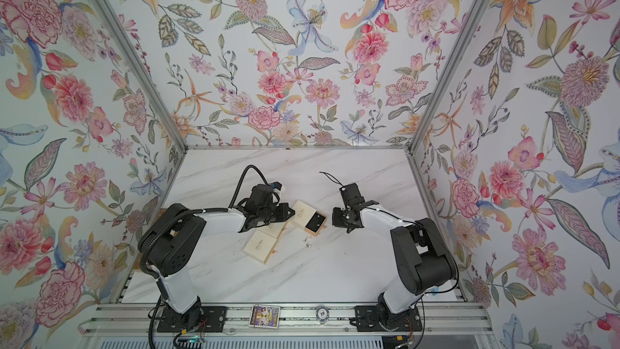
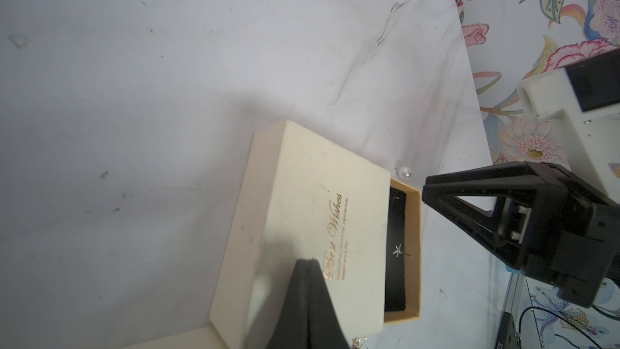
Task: Take out the earrings from the drawer-style jewelry box
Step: Place the earring at the center of the board, then close the drawer of the jewelry box.
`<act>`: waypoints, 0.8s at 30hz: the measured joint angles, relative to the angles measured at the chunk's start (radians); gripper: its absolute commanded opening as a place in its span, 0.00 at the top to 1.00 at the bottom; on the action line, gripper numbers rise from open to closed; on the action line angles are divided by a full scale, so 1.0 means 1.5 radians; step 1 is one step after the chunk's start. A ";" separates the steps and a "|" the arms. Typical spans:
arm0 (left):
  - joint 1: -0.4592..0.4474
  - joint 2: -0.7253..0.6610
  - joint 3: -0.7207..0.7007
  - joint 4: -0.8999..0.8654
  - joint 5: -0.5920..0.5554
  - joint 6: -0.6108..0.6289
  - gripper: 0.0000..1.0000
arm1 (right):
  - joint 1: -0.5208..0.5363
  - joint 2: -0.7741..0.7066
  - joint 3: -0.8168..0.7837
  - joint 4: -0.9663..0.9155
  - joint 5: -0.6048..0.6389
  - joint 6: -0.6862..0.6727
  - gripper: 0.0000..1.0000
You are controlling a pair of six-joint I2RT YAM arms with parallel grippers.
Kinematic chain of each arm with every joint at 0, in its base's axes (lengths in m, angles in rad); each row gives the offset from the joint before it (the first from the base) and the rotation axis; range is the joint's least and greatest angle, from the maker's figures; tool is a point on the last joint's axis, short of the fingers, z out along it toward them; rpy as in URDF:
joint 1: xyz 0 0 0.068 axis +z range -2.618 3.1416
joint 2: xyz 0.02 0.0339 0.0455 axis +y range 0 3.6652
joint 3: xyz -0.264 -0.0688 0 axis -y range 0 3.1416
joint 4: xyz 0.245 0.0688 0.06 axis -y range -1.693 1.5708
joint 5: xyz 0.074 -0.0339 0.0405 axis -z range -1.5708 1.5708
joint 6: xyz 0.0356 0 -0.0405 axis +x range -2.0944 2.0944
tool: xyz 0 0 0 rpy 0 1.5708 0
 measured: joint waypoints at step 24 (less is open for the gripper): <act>0.026 -0.021 0.134 -0.150 -0.004 0.058 1.00 | 0.113 -0.013 0.000 -0.005 0.028 0.014 0.83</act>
